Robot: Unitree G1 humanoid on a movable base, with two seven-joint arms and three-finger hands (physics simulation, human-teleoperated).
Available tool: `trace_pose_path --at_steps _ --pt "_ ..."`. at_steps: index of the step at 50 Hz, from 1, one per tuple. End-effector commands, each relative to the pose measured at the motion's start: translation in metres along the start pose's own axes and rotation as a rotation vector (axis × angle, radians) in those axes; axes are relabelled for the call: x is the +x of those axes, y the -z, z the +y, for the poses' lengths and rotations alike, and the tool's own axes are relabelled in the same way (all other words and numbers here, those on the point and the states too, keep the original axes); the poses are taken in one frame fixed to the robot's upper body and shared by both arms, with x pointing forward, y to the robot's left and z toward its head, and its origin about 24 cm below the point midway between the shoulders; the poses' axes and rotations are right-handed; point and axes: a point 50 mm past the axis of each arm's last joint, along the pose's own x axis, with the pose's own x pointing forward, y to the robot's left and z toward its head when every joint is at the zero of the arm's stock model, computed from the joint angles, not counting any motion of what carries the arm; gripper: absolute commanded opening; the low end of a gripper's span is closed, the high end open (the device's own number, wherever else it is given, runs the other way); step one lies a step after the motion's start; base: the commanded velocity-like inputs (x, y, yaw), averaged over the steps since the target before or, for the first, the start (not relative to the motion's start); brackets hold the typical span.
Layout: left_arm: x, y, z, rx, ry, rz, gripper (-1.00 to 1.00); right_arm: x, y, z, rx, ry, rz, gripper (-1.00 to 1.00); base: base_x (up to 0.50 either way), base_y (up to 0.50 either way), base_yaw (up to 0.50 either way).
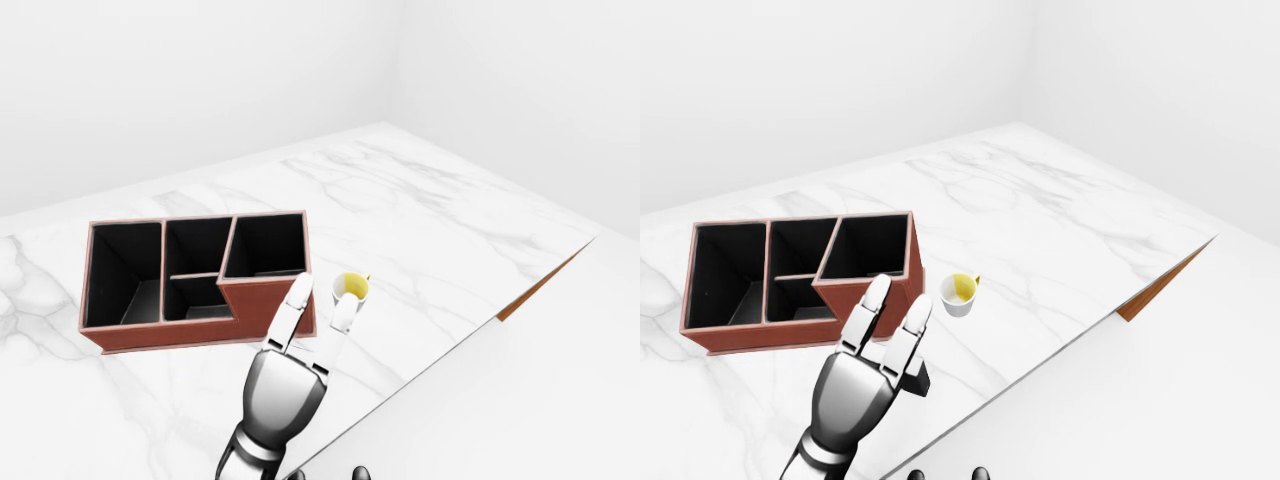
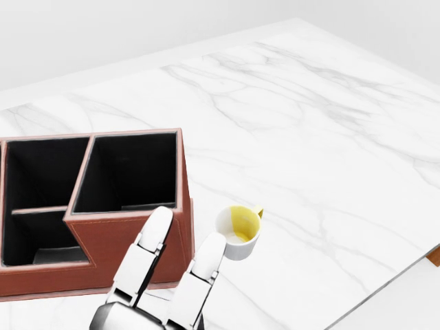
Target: Pick up the book and place it in the right compartment of the caddy.
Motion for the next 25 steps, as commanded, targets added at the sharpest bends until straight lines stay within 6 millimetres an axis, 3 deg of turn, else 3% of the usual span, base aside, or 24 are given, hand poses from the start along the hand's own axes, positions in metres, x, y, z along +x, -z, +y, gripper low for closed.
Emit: trace_pose_path --at_steps 1,25 --pt "0.002 0.004 -0.002 -0.004 -0.002 0.021 1.00 0.000 -0.001 0.000 -0.001 0.001 -0.004 1.00 0.00 0.00 0.00" --pt "0.000 0.012 -0.030 -0.077 0.147 0.096 1.00 -0.001 0.002 0.000 0.001 -0.004 0.009 1.00 0.00 0.00 0.00"
